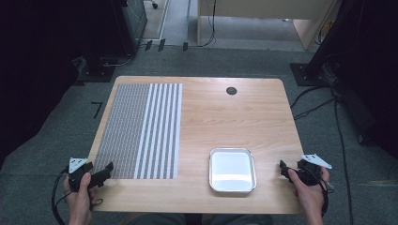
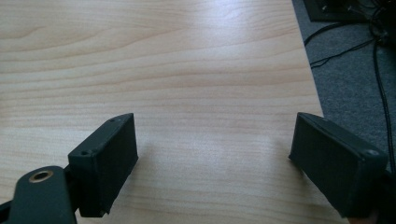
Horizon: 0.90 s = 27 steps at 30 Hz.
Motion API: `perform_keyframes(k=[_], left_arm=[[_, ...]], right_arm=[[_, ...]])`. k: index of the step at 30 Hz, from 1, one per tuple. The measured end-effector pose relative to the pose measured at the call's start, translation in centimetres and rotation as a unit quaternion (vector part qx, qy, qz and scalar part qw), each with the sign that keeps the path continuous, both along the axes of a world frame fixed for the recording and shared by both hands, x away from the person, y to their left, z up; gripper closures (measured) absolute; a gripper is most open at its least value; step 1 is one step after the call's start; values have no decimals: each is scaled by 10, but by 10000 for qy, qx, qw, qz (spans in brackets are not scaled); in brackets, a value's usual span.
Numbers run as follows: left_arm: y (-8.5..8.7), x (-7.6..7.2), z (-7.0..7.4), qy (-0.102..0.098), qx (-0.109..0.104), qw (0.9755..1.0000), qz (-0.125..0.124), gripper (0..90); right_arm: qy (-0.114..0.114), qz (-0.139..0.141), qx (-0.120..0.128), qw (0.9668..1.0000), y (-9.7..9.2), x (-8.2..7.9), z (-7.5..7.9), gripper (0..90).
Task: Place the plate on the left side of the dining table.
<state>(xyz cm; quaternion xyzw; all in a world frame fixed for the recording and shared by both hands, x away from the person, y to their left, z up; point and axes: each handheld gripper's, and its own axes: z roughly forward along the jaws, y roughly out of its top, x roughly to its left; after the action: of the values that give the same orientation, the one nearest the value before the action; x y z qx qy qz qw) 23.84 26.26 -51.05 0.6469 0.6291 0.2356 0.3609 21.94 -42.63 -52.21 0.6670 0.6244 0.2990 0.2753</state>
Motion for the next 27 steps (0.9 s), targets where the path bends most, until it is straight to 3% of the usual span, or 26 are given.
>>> perform_keyframes(k=[14, 18, 27], left_arm=[[-6, -1, 5, -77, -154, 9998, -27, 109], [-13, -1, 6, -99, 43, 9999, 38, 139], [-23, 1, 7, -60, 38, 9999, -151, 139]], right_arm=[[-398, 38, 204, 9990, 11, -4, 12, 156], [-495, 68, 220, 9985, 16, -4, 15, 155], [-575, 94, 251, 9980, 24, -4, 18, 161]])
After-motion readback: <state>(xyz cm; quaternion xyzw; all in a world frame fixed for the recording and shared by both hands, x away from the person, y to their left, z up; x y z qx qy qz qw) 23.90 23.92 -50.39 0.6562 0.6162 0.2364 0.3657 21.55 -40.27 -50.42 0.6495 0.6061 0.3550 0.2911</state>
